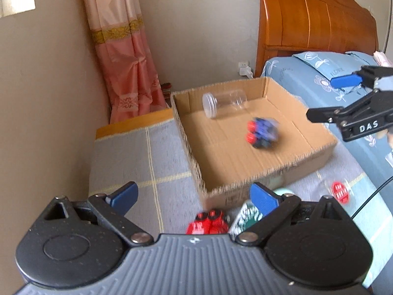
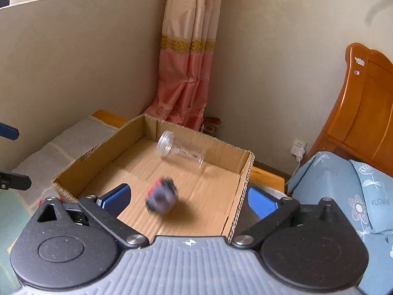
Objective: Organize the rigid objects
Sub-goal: 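Lower the black-and-red fidget cube into the box and open the right gripper, then move the left gripper to the pink keychain charm and the right to the clear container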
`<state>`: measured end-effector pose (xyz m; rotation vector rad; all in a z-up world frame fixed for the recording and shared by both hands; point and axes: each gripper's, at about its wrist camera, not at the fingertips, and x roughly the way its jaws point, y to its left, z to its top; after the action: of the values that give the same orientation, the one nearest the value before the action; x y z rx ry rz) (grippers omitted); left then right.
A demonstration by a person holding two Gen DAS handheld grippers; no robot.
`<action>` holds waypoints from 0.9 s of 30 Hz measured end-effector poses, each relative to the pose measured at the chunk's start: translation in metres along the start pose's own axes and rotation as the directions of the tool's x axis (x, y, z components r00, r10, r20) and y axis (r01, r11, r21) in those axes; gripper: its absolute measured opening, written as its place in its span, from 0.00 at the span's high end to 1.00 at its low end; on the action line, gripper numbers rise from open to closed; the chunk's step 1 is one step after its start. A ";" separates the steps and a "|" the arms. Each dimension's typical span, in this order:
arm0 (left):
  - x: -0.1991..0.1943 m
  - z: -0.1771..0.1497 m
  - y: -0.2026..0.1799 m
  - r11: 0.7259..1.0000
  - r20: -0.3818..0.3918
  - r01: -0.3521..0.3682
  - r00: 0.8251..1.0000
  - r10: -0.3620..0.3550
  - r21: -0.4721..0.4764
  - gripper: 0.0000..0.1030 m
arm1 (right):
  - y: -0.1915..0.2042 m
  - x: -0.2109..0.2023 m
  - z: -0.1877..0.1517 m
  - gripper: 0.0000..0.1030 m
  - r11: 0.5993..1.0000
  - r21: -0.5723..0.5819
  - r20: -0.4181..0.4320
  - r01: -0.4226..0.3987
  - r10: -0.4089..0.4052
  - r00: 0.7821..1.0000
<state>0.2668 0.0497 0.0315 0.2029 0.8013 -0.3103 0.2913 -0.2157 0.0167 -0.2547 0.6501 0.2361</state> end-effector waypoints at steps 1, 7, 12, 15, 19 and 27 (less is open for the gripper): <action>-0.001 -0.003 -0.001 1.000 -0.002 0.004 1.000 -0.004 0.001 0.05 | 0.002 -0.004 -0.002 0.00 1.000 -0.006 -0.002 -0.002 0.002 1.000; -0.015 -0.022 -0.007 1.000 0.023 -0.009 1.000 0.009 0.000 0.05 | 0.015 -0.029 -0.020 0.00 1.000 -0.002 -0.021 -0.003 0.003 1.000; -0.020 -0.039 -0.013 1.000 0.037 -0.011 0.999 0.011 -0.009 0.01 | 0.026 -0.045 -0.045 0.00 0.999 0.049 -0.034 0.017 -0.015 0.999; -0.020 -0.052 -0.018 0.999 0.045 -0.035 0.998 0.035 -0.006 0.01 | 0.033 -0.058 -0.067 0.00 0.996 0.082 -0.021 0.037 -0.035 0.999; -0.013 -0.072 -0.021 0.998 0.022 -0.056 0.998 0.057 -0.023 0.01 | 0.047 -0.070 -0.099 0.00 0.995 0.094 -0.025 0.038 -0.036 0.999; 0.014 -0.098 -0.034 0.993 -0.068 -0.010 0.998 0.002 -0.115 0.01 | 0.063 -0.071 -0.143 0.00 0.989 0.120 -0.060 0.091 -0.085 0.995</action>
<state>0.1978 0.0442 -0.0475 0.1078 0.8826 -0.2518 0.1375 -0.2099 -0.0589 -0.1714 0.7031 0.1041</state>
